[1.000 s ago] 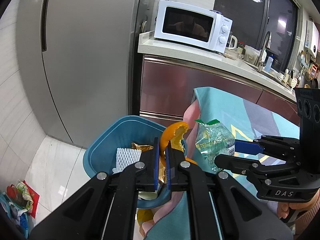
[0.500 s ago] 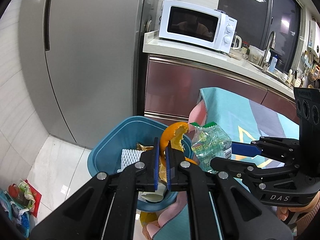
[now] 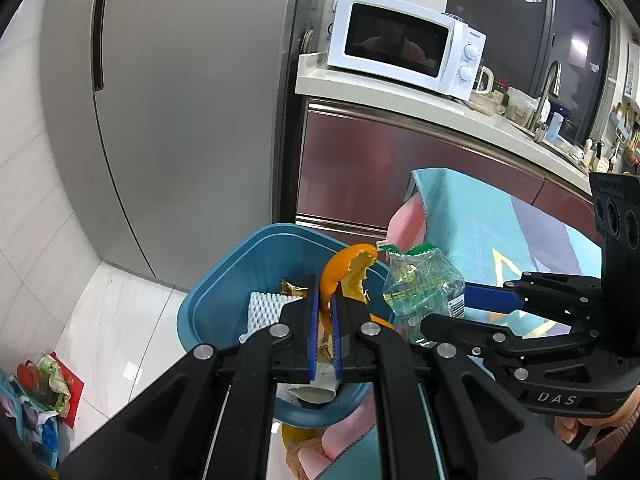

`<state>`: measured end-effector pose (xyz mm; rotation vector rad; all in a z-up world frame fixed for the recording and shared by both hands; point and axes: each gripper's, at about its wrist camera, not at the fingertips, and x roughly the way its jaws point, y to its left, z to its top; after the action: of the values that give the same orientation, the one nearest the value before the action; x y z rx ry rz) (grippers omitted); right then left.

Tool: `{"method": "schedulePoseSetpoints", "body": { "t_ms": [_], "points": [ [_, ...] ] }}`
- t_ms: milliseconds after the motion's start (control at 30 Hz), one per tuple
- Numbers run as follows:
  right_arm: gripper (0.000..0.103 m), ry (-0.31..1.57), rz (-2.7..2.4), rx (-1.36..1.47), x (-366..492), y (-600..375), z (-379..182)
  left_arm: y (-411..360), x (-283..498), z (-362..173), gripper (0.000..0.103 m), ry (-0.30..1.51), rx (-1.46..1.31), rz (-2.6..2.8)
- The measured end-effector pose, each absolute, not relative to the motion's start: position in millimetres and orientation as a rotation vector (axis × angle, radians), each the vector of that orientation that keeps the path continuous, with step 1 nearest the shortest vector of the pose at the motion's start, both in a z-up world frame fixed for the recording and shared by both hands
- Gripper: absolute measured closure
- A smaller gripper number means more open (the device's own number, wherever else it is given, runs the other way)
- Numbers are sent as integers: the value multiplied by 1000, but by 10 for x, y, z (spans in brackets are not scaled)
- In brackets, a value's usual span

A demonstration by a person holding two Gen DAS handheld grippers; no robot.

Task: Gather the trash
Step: 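Lower both tools with peel and bag over the teal bin, then open both tools to drop the peel and bag into the bin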

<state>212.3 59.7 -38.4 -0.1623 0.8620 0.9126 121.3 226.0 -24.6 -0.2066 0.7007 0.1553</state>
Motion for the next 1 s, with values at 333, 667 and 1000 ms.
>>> {"method": "schedulePoseSetpoints", "body": {
  "t_ms": [333, 667, 1000],
  "points": [
    [66, 885, 917, -187, 2167, 730, -440, 2364, 1281, -375, 97, 721, -226, 180],
    [66, 922, 921, -209, 2215, 873, -530, 2434, 1337, -546, 97, 754, -236, 195],
    [66, 970, 918, -211, 2298, 983, -634, 2480, 1365, -659, 96, 777, -248, 211]
  ]
}}
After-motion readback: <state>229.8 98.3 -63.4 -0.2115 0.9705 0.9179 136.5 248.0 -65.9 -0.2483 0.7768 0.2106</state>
